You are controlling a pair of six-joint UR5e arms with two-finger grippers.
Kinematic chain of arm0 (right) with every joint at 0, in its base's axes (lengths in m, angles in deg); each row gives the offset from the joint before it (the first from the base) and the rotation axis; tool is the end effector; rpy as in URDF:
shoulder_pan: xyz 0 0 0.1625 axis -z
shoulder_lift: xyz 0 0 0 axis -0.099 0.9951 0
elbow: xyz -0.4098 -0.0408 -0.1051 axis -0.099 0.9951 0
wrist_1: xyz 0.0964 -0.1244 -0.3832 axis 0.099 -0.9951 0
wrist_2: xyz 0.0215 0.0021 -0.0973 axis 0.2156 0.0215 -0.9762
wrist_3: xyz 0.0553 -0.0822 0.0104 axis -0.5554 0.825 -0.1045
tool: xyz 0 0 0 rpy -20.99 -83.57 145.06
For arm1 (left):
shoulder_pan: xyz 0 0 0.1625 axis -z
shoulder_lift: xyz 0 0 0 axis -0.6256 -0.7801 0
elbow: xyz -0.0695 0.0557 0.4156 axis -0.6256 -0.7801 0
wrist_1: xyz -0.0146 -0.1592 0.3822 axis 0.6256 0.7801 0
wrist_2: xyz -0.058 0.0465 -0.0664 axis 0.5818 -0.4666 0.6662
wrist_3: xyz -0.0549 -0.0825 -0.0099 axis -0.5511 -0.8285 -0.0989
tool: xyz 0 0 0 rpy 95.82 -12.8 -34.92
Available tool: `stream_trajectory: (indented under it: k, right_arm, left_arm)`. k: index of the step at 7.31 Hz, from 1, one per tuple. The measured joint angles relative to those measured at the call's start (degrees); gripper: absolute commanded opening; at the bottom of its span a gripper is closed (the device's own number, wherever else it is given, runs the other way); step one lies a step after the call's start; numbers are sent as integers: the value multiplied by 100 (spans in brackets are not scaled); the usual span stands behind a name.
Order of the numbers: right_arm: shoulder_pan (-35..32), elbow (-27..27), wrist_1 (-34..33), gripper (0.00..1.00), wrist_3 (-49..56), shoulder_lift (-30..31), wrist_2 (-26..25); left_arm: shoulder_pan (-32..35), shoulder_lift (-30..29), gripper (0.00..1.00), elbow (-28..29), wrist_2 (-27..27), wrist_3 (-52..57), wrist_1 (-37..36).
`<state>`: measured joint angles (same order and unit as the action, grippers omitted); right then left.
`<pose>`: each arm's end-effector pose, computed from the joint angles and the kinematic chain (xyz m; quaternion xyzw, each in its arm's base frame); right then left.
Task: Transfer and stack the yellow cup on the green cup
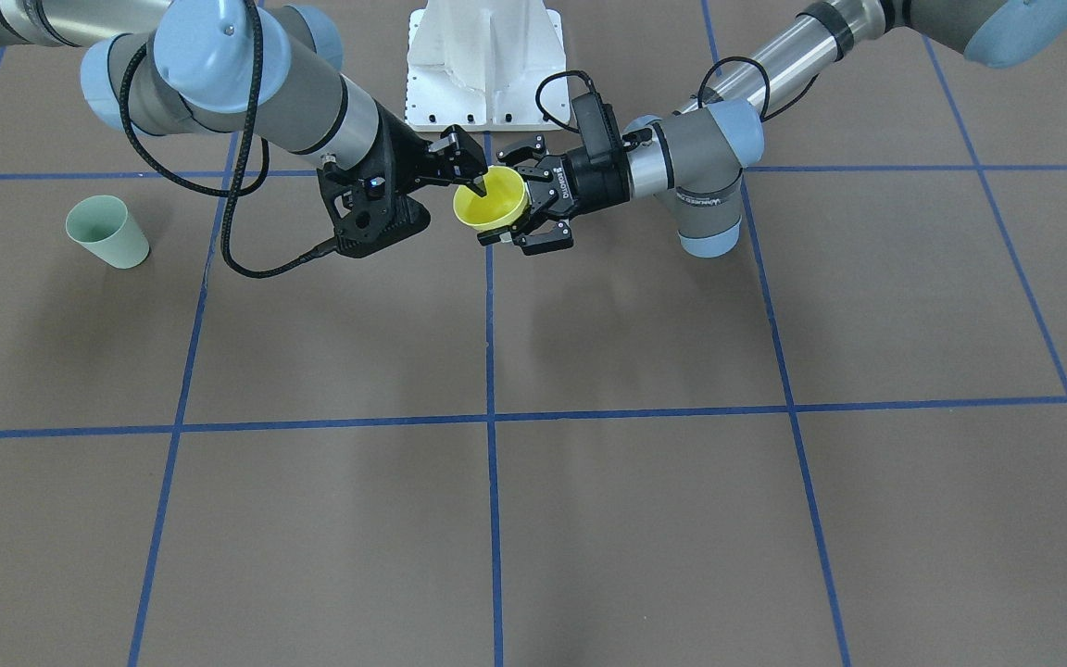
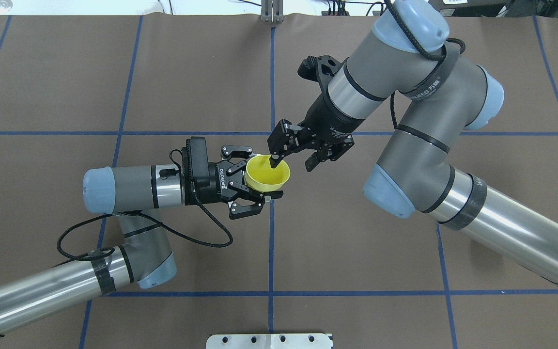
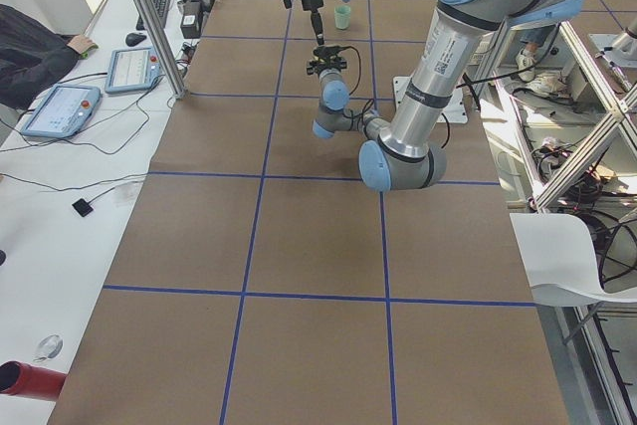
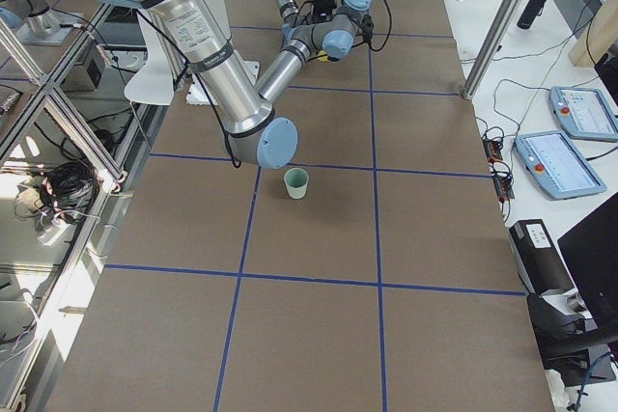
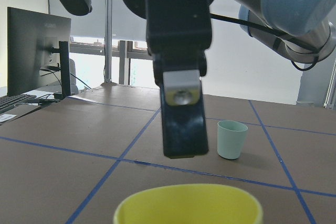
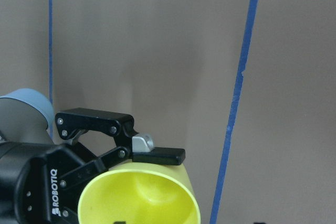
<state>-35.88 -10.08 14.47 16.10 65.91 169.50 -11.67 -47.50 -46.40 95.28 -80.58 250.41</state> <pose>-0.4396 -0.4651 0.1543 -0.0566 -0.5863 -0.1018 0.8016 0.5281 -0.3945 0.2587 0.6185 0.6161 0.2675 0.4079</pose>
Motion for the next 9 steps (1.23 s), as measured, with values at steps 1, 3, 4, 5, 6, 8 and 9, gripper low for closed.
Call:
stream_trajectory:
  k: [1, 3, 4, 5, 6, 8, 9]
  right_arm:
    - [0, 21, 0, 66, 0, 0, -2]
    - [-1, 61, 0, 66, -1, 2, -3]
    - [1, 74, 0, 66, -1, 11, -1]
    - [16, 79, 0, 62, -1, 22, 2]
    - [41, 79, 0, 61, -1, 30, 4]
    - [91, 79, 0, 60, -1, 35, 5]
    - [118, 79, 0, 57, -1, 35, 5]
  left_arm:
    - [-9, -7, 0, -7, -1, -2, 0]
    - [-21, -25, 0, -13, -6, -3, 1]
    - [-23, -32, 0, -12, -7, -3, 0]
    - [-24, -32, 0, -6, -6, -3, 0]
    - [-24, -33, 0, -3, -4, -3, 0]
    - [-25, -49, 0, 1, -13, -3, -2]
    - [-25, -62, 0, 3, -15, -3, -5]
